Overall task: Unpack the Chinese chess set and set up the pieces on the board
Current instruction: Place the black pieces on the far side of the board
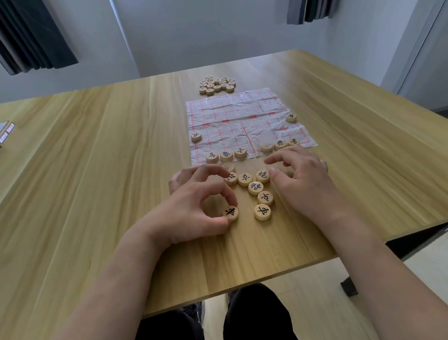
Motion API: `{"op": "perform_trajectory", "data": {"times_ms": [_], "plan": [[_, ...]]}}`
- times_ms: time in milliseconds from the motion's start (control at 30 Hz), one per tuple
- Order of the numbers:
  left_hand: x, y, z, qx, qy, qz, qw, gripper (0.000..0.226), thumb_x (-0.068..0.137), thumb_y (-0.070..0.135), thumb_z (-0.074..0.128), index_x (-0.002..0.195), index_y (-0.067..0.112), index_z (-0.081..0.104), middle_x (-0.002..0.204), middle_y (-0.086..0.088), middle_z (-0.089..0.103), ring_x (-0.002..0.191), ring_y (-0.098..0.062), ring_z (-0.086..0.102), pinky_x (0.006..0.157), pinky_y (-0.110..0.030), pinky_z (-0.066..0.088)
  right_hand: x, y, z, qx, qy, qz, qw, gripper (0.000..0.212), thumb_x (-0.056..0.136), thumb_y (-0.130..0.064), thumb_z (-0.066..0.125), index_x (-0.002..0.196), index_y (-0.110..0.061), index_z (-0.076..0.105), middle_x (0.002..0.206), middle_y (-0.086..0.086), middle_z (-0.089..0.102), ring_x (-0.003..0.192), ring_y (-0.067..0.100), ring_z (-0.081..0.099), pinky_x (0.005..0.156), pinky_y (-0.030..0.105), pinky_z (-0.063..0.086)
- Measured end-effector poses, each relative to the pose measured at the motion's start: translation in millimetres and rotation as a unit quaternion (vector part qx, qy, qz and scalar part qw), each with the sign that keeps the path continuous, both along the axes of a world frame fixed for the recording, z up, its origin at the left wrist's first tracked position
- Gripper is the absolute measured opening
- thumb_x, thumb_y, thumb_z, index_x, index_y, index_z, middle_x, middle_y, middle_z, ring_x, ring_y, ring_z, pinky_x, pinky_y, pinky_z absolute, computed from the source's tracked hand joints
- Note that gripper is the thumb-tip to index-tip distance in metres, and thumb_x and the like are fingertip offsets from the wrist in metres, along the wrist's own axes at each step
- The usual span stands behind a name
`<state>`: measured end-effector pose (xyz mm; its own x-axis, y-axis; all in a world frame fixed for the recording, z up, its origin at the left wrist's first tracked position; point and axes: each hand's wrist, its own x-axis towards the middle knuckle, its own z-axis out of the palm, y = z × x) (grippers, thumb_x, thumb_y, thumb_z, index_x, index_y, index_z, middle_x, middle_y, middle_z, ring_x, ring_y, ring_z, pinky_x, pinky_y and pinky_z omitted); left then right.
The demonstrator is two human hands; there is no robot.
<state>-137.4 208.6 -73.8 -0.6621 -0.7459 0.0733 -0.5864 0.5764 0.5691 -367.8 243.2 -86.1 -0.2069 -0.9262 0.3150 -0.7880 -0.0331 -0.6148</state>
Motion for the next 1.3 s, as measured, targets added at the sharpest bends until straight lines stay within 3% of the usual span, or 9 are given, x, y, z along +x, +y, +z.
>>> {"op": "perform_trajectory", "data": {"times_ms": [100,233,433,533,733,867,1067,1200,1300], "plan": [[-2,0,-2,-0.038,0.031,0.017,0.999,0.018,0.072,0.047,0.069,0.088,0.039,0.067,0.129,0.03,0.043,0.138,0.005,0.014,0.118,-0.049,0.0,0,-2,-1,0.012,0.005,-0.002,1.0,0.017,0.09,-0.027,0.057,0.104,-0.031,0.066,0.117,-0.014,0.055,0.111,0.012,0.05,0.095,0.029,0.023],[-8,-2,-6,-0.133,0.102,0.12,0.978,0.021,0.065,0.049,0.07,0.081,0.035,0.066,0.128,0.028,0.046,0.132,0.004,0.018,0.112,-0.043,0.007,0,-5,-3,0.02,0.017,-0.007,1.0,0.017,0.09,-0.031,0.056,0.104,-0.032,0.066,0.116,-0.014,0.055,0.109,0.013,0.051,0.093,0.029,0.022],[-5,-11,-8,-0.196,0.108,0.211,0.951,0.018,0.068,0.046,0.073,0.08,0.034,0.068,0.128,0.027,0.044,0.125,0.001,0.018,0.11,-0.042,0.008,8,-11,2,0.034,0.022,-0.003,0.999,0.018,0.09,-0.036,0.055,0.106,-0.036,0.063,0.124,-0.013,0.053,0.122,0.012,0.043,0.099,0.032,0.019],[-3,-15,-9,-0.206,0.102,0.246,0.941,0.017,0.07,0.044,0.075,0.082,0.034,0.069,0.127,0.026,0.044,0.122,0.002,0.016,0.112,-0.047,0.009,16,-16,15,0.036,0.005,0.013,0.999,0.019,0.091,-0.038,0.053,0.108,-0.036,0.062,0.124,-0.014,0.051,0.124,0.012,0.039,0.101,0.032,0.017],[4,-22,-11,-0.196,0.099,0.295,0.93,0.018,0.07,0.045,0.074,0.084,0.034,0.069,0.125,0.021,0.045,0.123,-0.002,0.018,0.111,-0.043,0.011,39,-50,34,0.103,0.125,-0.024,0.987,0.024,0.087,-0.049,0.05,0.096,-0.032,0.064,0.099,-0.008,0.063,0.106,0.019,0.051,0.086,0.04,0.023],[4,-23,-12,-0.188,0.104,0.297,0.931,0.019,0.071,0.046,0.074,0.085,0.034,0.069,0.124,0.022,0.045,0.123,-0.003,0.02,0.11,-0.041,0.012,54,-69,28,0.179,0.191,-0.045,0.964,0.036,0.081,-0.053,0.054,0.099,-0.022,0.063,0.089,-0.004,0.065,0.093,0.022,0.058,0.089,0.045,0.025],[5,-25,-10,-0.178,0.104,0.299,0.932,0.018,0.072,0.045,0.075,0.085,0.035,0.068,0.123,0.022,0.046,0.123,-0.004,0.022,0.111,-0.047,0.015,56,-73,25,0.189,0.169,-0.04,0.967,0.031,0.082,-0.048,0.057,0.099,-0.022,0.062,0.085,-0.004,0.066,0.088,0.02,0.06,0.097,0.047,0.026],[5,-26,-11,-0.17,0.107,0.302,0.932,0.018,0.073,0.044,0.076,0.086,0.034,0.068,0.123,0.02,0.046,0.12,-0.002,0.02,0.112,-0.049,0.015,46,-61,32,0.162,0.091,-0.031,0.982,0.033,0.086,-0.055,0.053,0.092,-0.024,0.062,0.088,-0.008,0.064,0.091,0.016,0.059,0.099,0.047,0.035],[5,-25,-10,-0.165,0.105,0.294,0.935,0.017,0.074,0.044,0.076,0.086,0.034,0.068,0.123,0.02,0.046,0.123,-0.004,0.022,0.113,-0.049,0.013,35,-51,36,0.138,0.074,-0.032,0.987,0.022,0.09,-0.049,0.052,0.092,-0.028,0.061,0.088,-0.012,0.061,0.095,0.014,0.058,0.101,0.046,0.03]]}}
